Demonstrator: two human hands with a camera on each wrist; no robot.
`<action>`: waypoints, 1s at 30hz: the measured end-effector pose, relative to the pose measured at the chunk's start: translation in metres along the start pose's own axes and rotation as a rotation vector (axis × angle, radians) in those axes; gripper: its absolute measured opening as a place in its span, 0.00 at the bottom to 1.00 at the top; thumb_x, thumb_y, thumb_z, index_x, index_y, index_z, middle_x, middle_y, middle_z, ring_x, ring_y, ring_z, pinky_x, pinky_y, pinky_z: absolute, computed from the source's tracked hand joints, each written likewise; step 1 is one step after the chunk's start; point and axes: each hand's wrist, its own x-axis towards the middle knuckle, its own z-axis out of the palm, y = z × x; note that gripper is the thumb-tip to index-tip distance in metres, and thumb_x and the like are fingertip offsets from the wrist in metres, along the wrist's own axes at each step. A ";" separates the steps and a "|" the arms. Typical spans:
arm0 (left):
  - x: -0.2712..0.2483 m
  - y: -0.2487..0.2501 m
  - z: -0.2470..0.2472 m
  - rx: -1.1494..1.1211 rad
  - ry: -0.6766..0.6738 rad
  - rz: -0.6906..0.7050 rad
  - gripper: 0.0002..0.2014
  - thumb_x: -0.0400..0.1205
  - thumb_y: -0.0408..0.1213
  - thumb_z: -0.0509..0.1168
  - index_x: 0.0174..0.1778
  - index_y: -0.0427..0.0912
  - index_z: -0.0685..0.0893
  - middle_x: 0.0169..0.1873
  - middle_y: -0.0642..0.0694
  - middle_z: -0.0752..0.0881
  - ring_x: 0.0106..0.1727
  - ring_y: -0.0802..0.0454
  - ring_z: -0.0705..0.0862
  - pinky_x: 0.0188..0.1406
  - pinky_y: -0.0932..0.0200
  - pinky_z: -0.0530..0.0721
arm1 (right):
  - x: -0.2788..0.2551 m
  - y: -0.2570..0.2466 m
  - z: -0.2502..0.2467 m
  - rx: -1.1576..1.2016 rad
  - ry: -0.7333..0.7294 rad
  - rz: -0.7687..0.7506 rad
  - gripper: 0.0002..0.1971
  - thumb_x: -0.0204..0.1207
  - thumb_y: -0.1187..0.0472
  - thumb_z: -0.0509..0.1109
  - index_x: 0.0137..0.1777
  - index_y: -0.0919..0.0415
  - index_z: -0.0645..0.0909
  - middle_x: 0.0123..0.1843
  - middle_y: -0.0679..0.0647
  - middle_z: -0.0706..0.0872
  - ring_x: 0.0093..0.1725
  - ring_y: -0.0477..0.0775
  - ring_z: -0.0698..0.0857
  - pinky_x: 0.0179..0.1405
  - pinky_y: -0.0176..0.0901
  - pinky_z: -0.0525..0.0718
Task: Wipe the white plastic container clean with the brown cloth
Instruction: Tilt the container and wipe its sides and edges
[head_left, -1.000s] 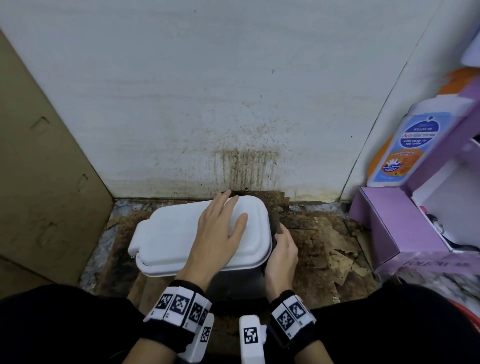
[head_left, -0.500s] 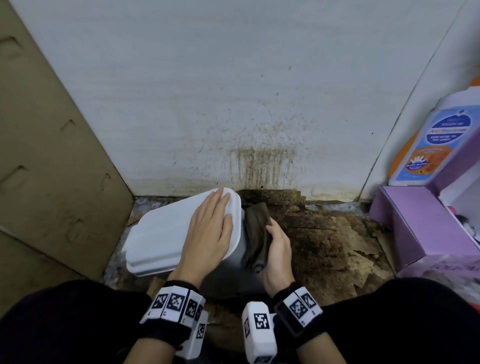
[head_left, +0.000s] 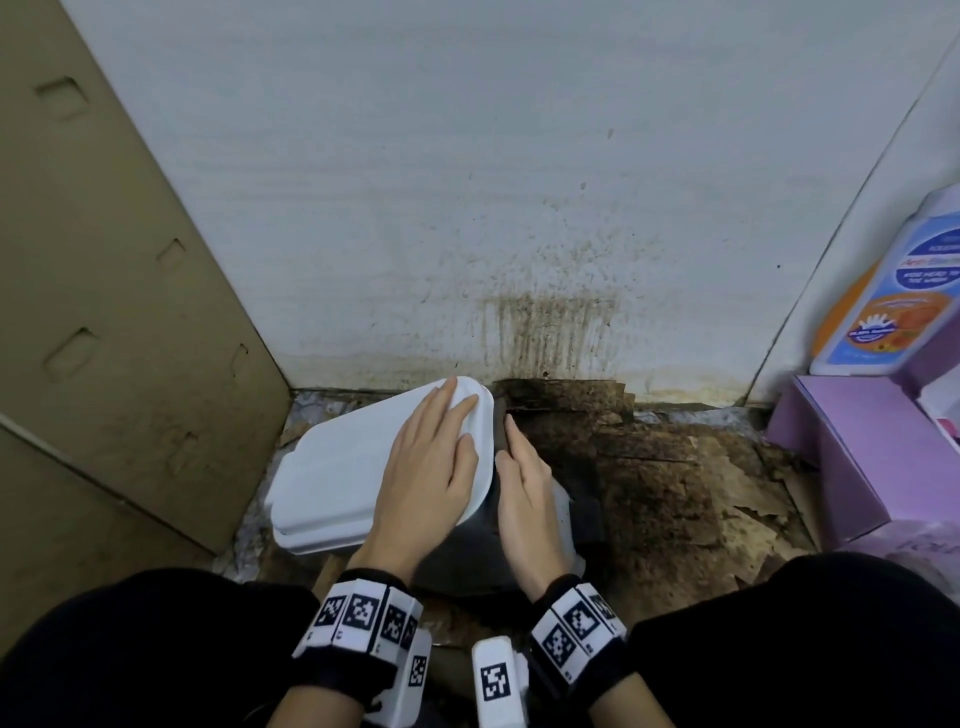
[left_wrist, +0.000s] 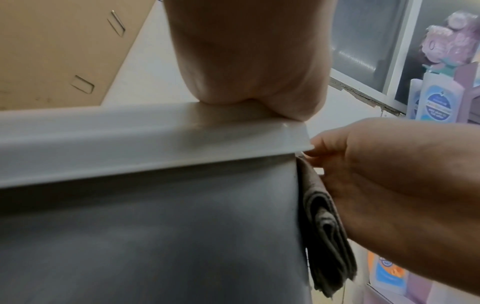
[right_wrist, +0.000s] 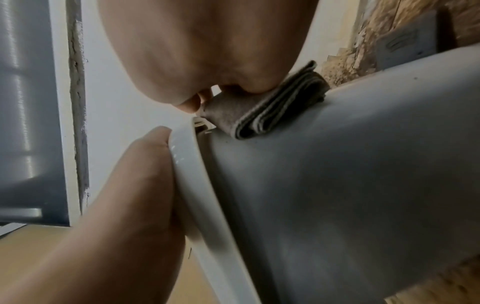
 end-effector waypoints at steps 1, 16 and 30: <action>0.000 -0.001 -0.001 -0.005 0.003 -0.005 0.23 0.93 0.41 0.51 0.85 0.52 0.68 0.89 0.55 0.58 0.89 0.60 0.55 0.88 0.57 0.56 | 0.000 -0.002 0.001 0.008 -0.010 0.003 0.24 0.92 0.54 0.52 0.87 0.46 0.61 0.86 0.42 0.63 0.85 0.39 0.60 0.88 0.45 0.57; 0.003 -0.003 0.000 -0.012 0.013 -0.035 0.22 0.92 0.41 0.52 0.85 0.55 0.69 0.89 0.57 0.59 0.88 0.60 0.55 0.86 0.57 0.57 | 0.016 0.011 -0.001 -0.004 -0.173 0.122 0.37 0.78 0.23 0.44 0.87 0.32 0.53 0.91 0.36 0.49 0.89 0.38 0.48 0.90 0.58 0.49; -0.004 0.008 0.006 0.007 0.008 -0.010 0.23 0.93 0.42 0.52 0.85 0.54 0.68 0.89 0.57 0.57 0.89 0.61 0.52 0.86 0.61 0.51 | 0.009 0.056 -0.003 -0.321 0.009 -0.377 0.26 0.92 0.49 0.42 0.90 0.46 0.52 0.90 0.39 0.51 0.89 0.42 0.52 0.89 0.54 0.54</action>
